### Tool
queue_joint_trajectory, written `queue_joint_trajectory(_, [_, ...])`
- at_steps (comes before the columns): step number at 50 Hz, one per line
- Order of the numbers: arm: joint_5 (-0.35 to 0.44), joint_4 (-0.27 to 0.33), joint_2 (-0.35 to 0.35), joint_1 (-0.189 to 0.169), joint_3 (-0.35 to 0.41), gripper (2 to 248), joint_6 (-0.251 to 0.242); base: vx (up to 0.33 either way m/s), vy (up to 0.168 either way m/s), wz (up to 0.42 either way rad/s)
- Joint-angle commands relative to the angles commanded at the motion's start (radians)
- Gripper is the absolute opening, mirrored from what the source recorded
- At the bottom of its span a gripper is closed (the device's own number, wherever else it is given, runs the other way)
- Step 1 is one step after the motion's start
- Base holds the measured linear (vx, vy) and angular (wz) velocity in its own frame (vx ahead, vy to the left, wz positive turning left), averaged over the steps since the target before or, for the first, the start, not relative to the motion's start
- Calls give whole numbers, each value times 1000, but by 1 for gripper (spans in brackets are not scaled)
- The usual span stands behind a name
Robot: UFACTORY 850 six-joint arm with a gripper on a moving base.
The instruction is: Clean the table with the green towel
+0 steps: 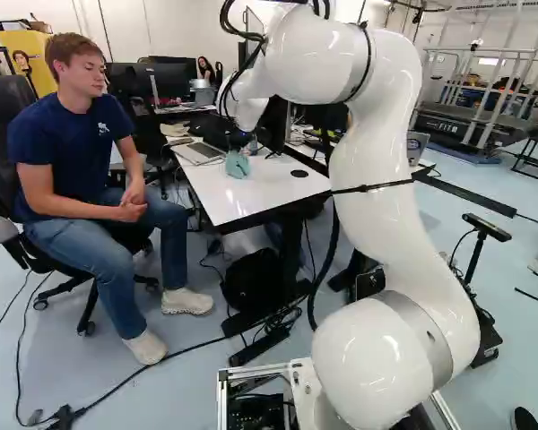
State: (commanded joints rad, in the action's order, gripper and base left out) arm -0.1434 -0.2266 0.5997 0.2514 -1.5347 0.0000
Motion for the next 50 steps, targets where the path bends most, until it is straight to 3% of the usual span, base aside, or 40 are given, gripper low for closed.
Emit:
queue_joint_trajectory(30, [0,0,60,66,-81,24,0,0,0,0])
queue_joint_trajectory(50, [0,0,-8,74,11,24,0,0,0,0])
